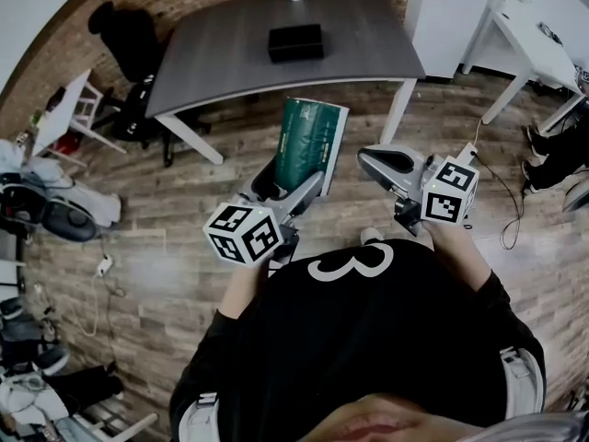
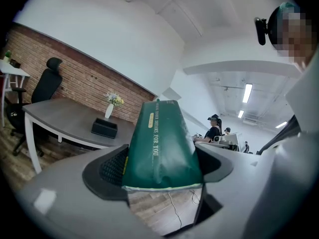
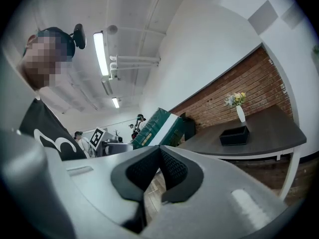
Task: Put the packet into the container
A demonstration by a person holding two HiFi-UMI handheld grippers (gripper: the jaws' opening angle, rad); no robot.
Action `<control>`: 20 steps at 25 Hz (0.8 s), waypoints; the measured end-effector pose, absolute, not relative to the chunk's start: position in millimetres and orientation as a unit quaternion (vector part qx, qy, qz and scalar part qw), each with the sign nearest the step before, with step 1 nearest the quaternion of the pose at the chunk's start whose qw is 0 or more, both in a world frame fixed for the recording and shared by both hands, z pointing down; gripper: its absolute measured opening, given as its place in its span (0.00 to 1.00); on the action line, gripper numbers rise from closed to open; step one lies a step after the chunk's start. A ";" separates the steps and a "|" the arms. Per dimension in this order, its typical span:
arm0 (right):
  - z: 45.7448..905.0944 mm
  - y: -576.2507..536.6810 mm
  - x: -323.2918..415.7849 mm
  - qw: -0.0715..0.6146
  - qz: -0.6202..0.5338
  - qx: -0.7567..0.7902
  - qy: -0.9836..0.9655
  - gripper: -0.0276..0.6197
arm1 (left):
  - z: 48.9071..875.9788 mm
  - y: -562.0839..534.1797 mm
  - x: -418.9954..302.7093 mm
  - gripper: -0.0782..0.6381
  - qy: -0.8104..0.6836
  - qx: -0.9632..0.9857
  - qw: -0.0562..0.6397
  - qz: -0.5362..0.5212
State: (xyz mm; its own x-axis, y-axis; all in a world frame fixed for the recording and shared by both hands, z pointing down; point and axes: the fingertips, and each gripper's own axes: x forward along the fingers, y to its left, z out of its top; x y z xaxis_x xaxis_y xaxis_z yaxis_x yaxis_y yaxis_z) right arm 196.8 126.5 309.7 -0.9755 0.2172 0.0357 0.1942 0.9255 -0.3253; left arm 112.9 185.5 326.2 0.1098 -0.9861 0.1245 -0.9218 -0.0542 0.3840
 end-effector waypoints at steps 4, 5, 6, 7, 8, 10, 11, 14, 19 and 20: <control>311.0 126.5 196.9 0.036 0.170 -0.098 -0.980 0.05 | 325.9 187.5 112.5 0.71 -0.660 0.722 0.188 -0.084; 311.5 126.5 196.7 0.036 0.174 -0.095 -0.979 0.05 | 326.0 189.0 112.4 0.71 -0.660 0.722 0.187 -0.084; 311.6 126.8 196.7 0.035 0.177 -0.094 -0.979 0.05 | 325.9 190.6 112.4 0.71 -0.661 0.722 0.187 -0.084; 311.6 127.5 196.7 0.033 0.178 -0.093 -0.979 0.05 | 325.7 192.1 112.3 0.71 -0.661 0.722 0.186 -0.084; 311.7 128.4 196.7 0.031 0.179 -0.093 -0.979 0.05 | 325.6 193.2 111.9 0.71 -0.661 0.722 0.185 -0.083; 313.2 130.4 195.2 0.031 0.182 -0.093 -0.978 0.05 | 326.3 194.6 109.3 0.71 -0.662 0.722 0.186 -0.082; 314.2 131.0 193.5 0.032 0.184 -0.094 -0.978 0.05 | 327.0 194.9 107.3 0.71 -0.662 0.721 0.187 -0.082; 316.4 128.6 188.0 0.031 0.189 -0.094 -0.977 0.05 | 329.3 192.9 101.6 0.71 -0.662 0.719 0.193 -0.080; 321.0 110.4 177.8 0.021 0.201 -0.102 -0.974 0.05 | 335.9 173.5 92.8 0.71 -0.664 0.715 0.207 -0.070; 323.6 105.6 174.5 0.021 0.205 -0.105 -0.973 0.05 | 337.8 168.0 89.7 0.71 -0.665 0.714 0.211 -0.068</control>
State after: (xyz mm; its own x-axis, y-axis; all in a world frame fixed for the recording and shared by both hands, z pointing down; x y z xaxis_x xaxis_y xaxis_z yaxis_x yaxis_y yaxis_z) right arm 174.5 105.6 323.6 -0.9772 0.2125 -0.0025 0.1953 0.8937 -0.4040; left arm 89.7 168.0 337.8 0.1074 -0.9772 0.1832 -0.9198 -0.0277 0.3913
